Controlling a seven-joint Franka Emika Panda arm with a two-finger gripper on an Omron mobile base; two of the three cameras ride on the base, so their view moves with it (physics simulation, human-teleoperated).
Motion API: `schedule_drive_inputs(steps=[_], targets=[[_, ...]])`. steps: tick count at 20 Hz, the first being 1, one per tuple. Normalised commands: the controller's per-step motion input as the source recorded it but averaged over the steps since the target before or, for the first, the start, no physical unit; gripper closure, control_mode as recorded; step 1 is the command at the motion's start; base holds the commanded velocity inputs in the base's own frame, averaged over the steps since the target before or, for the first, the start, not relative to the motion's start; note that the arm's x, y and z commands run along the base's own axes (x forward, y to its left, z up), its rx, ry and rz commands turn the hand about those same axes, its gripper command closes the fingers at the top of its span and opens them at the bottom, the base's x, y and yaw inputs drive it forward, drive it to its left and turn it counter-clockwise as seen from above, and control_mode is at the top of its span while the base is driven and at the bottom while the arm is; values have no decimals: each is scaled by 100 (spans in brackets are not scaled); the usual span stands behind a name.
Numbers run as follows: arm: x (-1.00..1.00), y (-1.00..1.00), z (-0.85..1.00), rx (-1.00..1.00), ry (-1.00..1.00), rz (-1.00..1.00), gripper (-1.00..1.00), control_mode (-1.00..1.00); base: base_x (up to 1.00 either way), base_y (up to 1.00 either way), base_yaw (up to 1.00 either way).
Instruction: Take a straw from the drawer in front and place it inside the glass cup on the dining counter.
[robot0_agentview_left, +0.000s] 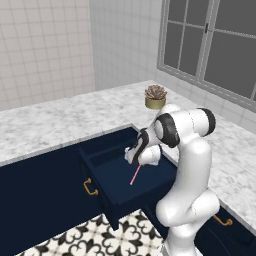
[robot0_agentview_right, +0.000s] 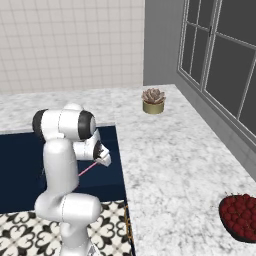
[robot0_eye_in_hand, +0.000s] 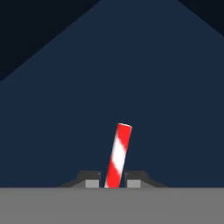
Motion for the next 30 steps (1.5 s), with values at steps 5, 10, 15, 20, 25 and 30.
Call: schedule_drive_inputs(steps=[5, 10, 15, 20, 25, 30], targets=[[-3, 11, 100, 9, -16, 0, 100, -100, 0, 0, 0], [-7, 1, 100, 6, -7, 1, 100, -100, 0, 0, 0], [-10, 0, 100, 7, -3, 9, 100, -100, 0, 0, 0], [-24, 0, 100, 1, 0, 11, 100, -100, 0, 0, 0], [-75, -20, 100, -7, -11, 21, 100, -100, 0, 0, 0], [-98, -43, 69, -10, -19, 19, 100, -100, 0, 0, 0]])
